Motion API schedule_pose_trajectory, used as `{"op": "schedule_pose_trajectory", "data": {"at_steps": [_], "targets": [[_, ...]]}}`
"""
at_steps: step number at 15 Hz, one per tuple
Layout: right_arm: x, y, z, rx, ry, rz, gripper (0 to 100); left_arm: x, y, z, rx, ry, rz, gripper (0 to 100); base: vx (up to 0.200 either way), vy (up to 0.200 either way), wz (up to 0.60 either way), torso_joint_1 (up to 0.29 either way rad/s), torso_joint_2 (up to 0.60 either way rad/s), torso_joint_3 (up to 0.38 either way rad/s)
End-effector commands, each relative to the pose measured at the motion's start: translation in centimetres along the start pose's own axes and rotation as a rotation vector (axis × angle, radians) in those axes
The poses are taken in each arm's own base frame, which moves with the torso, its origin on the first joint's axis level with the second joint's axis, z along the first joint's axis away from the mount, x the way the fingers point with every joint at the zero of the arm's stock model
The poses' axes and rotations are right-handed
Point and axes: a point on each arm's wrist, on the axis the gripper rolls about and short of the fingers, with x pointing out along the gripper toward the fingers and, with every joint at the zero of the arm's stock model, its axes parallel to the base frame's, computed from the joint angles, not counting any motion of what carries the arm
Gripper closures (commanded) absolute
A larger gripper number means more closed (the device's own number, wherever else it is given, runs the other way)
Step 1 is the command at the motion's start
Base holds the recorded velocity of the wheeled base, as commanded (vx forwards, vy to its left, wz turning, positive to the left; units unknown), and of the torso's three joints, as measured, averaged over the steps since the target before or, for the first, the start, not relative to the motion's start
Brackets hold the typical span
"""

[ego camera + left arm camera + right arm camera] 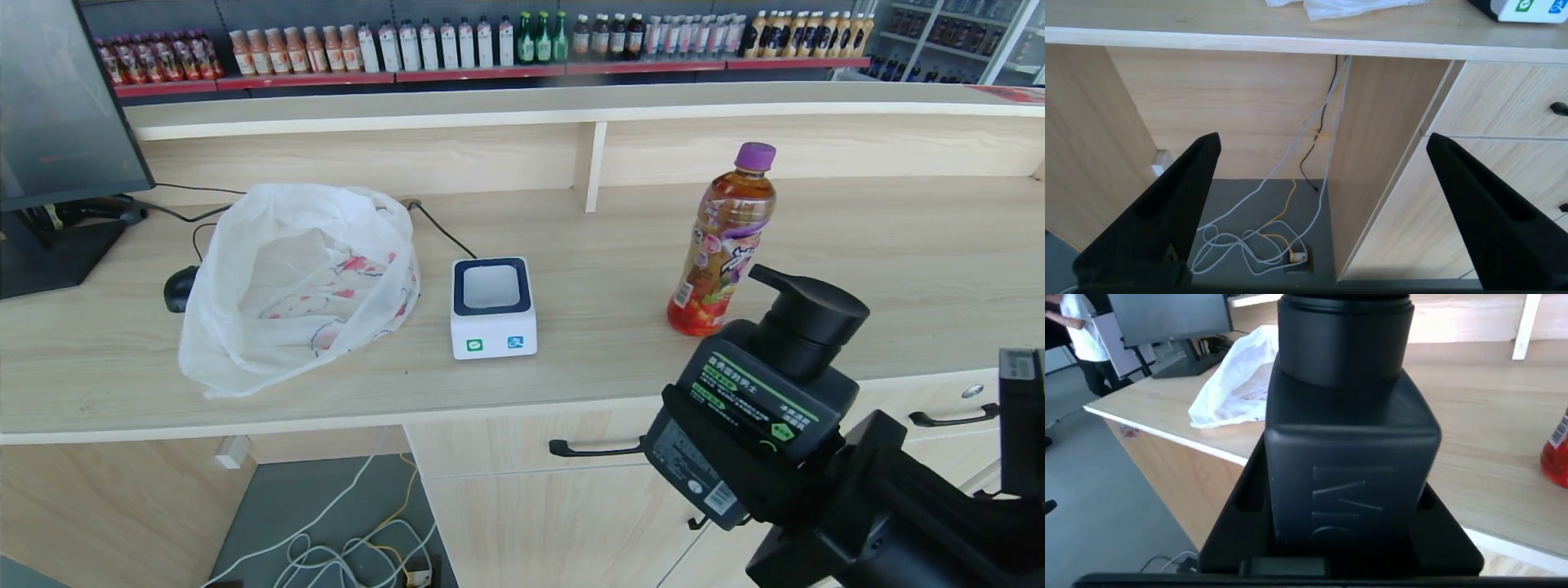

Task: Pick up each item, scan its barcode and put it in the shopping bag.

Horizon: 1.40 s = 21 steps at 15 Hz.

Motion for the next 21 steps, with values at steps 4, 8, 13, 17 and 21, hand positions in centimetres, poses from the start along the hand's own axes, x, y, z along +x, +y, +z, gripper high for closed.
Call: {"op": "schedule_pose_trajectory", "data": {"at_steps": [4,8,13,17,21], "targets": [[1.8,0.8,0.1,0.051,-0.027,0.05,100,0.0,0.0,0.0,0.0,-0.001,0.0,0,0.0,0.0,0.0,0.0,0.0,0.0],[3.1,1.4,0.6,0.137,-0.06,0.117,100,0.0,0.0,0.0,0.0,-0.001,0.0,0,0.0,0.0,0.0,0.0,0.0,0.0],[2.8,1.5,1.4,0.283,-0.077,0.15,100,0.0,0.0,0.0,0.0,-0.001,0.0,0,0.0,0.0,0.0,0.0,0.0,0.0],[3.1,2.0,1.6,0.468,-0.06,0.232,100,0.0,0.0,0.0,0.0,-0.001,0.001,0,0.0,0.0,0.0,0.0,0.0,0.0],[3.1,2.0,1.4,0.48,-0.049,0.248,100,0.0,0.0,0.0,0.0,-0.001,0.0,0,0.0,0.0,0.0,0.0,0.0,0.0]]}}
